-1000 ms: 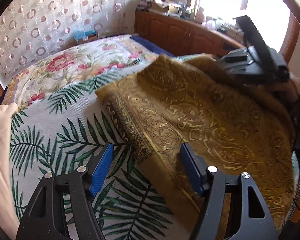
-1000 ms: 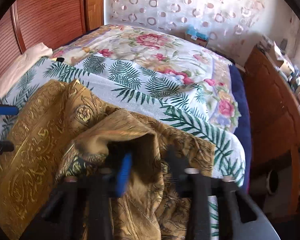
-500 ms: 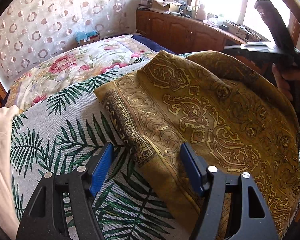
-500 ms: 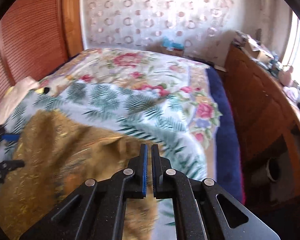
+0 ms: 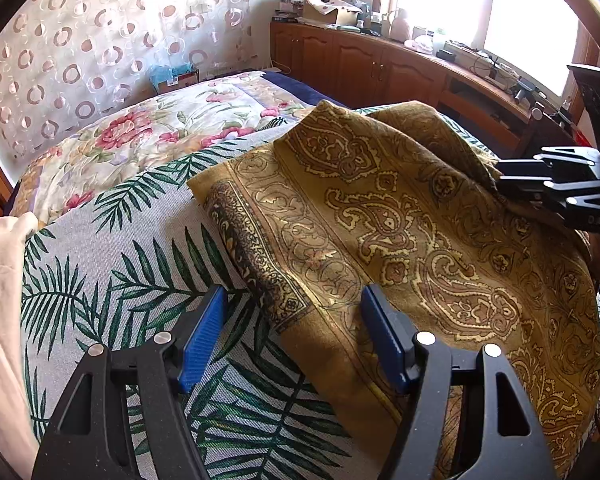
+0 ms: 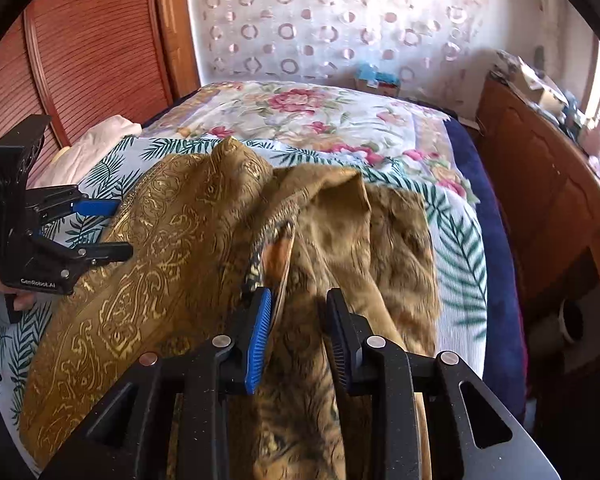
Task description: Fold small clothes
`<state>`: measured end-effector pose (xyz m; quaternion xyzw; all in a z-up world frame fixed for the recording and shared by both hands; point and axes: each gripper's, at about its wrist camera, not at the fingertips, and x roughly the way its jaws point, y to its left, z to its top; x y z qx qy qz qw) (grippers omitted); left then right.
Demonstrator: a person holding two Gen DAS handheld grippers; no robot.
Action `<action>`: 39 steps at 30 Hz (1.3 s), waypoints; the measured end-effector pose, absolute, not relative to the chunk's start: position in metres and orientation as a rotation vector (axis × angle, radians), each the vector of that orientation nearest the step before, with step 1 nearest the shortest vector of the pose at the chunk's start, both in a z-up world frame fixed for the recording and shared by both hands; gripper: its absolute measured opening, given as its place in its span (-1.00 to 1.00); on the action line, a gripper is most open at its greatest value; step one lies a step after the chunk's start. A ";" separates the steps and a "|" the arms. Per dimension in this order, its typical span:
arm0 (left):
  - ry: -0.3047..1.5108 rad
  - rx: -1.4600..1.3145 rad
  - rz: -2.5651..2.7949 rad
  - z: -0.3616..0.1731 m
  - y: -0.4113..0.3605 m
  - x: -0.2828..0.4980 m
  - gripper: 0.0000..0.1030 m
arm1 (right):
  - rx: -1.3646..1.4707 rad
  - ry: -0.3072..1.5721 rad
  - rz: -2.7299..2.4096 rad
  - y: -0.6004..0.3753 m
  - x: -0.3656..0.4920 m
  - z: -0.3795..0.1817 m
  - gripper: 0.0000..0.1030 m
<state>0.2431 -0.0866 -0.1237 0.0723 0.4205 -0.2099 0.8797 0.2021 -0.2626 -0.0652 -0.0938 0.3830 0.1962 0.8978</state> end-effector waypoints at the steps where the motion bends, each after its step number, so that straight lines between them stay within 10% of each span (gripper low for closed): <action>1: 0.876 0.150 -0.438 -0.124 -0.087 0.243 0.36 | -0.186 0.791 0.411 -0.256 0.198 -0.064 -0.42; 17: 0.867 0.150 -0.437 -0.119 -0.087 0.242 0.36 | -0.264 0.750 0.400 -0.231 0.211 -0.057 -0.44; 39: 0.864 0.149 -0.439 -0.119 -0.087 0.241 0.36 | -0.273 0.806 0.466 -0.211 0.248 -0.068 -0.94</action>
